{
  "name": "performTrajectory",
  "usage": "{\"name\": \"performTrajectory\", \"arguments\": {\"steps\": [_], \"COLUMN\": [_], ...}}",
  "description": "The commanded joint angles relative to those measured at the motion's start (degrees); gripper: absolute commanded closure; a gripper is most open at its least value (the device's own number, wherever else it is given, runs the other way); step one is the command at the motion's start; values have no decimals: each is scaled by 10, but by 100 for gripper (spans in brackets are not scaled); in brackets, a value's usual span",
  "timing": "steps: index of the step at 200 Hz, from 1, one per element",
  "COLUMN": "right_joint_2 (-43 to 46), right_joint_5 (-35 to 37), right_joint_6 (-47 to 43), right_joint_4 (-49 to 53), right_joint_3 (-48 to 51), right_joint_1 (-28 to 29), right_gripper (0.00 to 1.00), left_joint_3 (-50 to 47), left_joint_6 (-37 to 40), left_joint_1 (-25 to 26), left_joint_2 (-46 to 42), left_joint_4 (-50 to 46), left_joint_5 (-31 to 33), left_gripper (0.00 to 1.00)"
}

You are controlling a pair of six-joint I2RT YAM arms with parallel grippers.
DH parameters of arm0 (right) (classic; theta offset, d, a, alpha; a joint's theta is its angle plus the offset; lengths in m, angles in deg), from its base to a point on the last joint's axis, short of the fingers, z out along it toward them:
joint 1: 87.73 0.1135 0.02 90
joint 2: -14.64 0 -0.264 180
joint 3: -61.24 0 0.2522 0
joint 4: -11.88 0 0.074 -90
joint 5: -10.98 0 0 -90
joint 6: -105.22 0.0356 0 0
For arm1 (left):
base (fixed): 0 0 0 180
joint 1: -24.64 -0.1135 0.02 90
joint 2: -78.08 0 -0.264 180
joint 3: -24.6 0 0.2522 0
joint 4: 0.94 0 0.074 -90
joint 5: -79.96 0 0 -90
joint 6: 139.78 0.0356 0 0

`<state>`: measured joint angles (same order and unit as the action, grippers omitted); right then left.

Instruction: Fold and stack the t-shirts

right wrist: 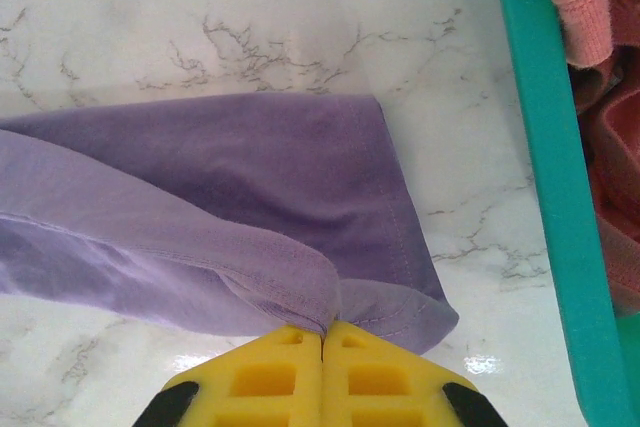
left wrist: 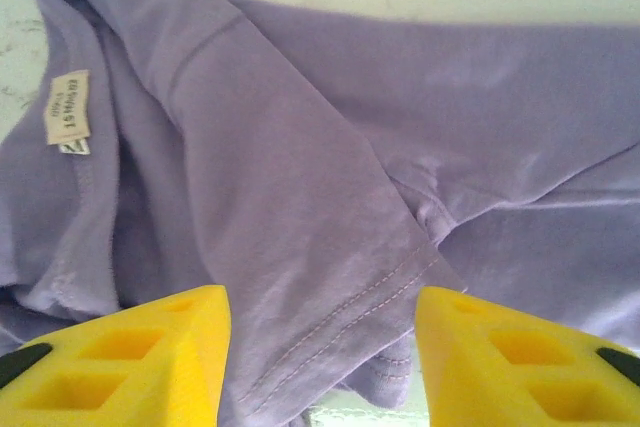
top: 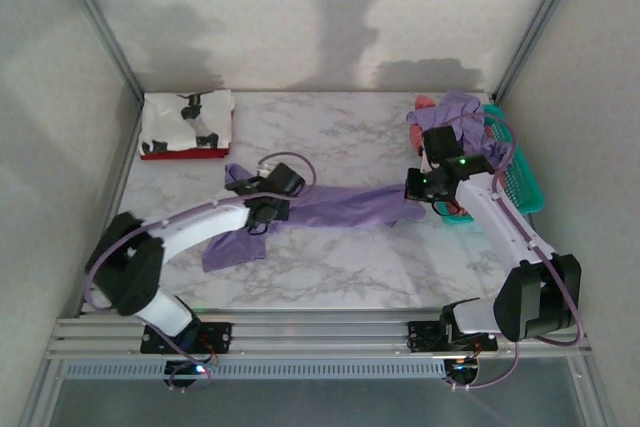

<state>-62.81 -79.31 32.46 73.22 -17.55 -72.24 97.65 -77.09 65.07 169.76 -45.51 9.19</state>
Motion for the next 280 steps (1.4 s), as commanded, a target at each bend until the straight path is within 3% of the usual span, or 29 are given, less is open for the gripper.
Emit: {"name": "performTrajectory", "arguments": {"steps": [1, 26, 92, 151, 233, 253, 280], "right_joint_2": [-5, -12, -18, -20, -20, -19, -13], "right_joint_5": [-9, -7, -9, -7, -5, -5, -7], "right_joint_6": [2, -2, -5, -7, -9, -9, -10], "right_joint_4": [3, 6, 7, 8, 10, 10, 14], "right_joint_3": [-5, -14, -25, -25, -25, -27, -28], "right_joint_1": [0, 0, 0, 0, 0, 0, 0], "right_gripper": [100, 100, 100, 100, 100, 100, 100], "left_joint_3": [25, 58, 113, 123, 99, 68, 16], "left_joint_6": [32, 38, 55, 53, 45, 46, 34], "left_joint_1": [24, 43, 58, 57, 47, 23, -26], "left_joint_2": [41, 84, 180, 204, 156, 121, 38], "left_joint_4": [-44, -45, -48, -61, -65, -30, 15], "left_joint_5": [76, 107, 93, 105, 108, 44, -26], "left_gripper": [50, 50, 54, 77, 94, 100, 100]}}
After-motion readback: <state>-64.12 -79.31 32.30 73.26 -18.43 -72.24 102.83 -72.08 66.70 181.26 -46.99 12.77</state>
